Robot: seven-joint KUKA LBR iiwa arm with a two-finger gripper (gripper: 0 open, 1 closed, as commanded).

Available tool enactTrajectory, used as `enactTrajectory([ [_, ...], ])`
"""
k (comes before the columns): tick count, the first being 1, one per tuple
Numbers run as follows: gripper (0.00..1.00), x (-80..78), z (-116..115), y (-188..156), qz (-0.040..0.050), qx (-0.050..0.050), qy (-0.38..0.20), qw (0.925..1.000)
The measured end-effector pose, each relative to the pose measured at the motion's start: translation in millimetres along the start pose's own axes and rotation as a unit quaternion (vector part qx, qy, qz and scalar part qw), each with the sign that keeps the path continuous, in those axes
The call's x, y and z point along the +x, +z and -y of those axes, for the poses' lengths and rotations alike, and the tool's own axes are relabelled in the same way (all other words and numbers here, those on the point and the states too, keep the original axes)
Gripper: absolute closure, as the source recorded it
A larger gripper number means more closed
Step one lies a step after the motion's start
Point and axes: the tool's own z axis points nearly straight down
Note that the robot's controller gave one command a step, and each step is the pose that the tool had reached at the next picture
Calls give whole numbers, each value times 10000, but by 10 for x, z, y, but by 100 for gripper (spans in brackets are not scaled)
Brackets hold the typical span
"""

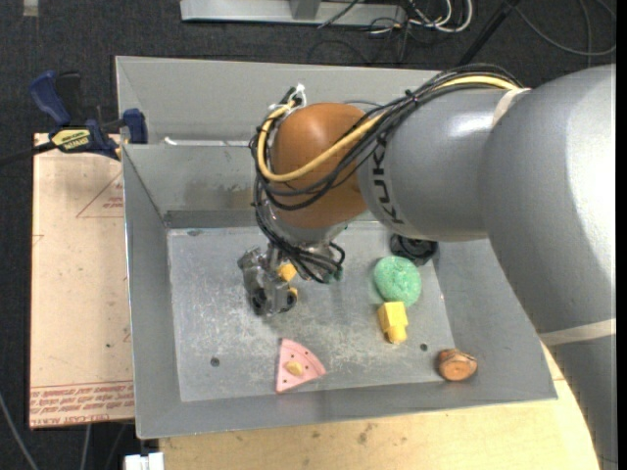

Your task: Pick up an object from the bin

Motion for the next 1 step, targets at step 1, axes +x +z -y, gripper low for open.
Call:
enactTrajectory([
  [1, 100, 5, -3, -102, -12, -3, 3, 10000],
])
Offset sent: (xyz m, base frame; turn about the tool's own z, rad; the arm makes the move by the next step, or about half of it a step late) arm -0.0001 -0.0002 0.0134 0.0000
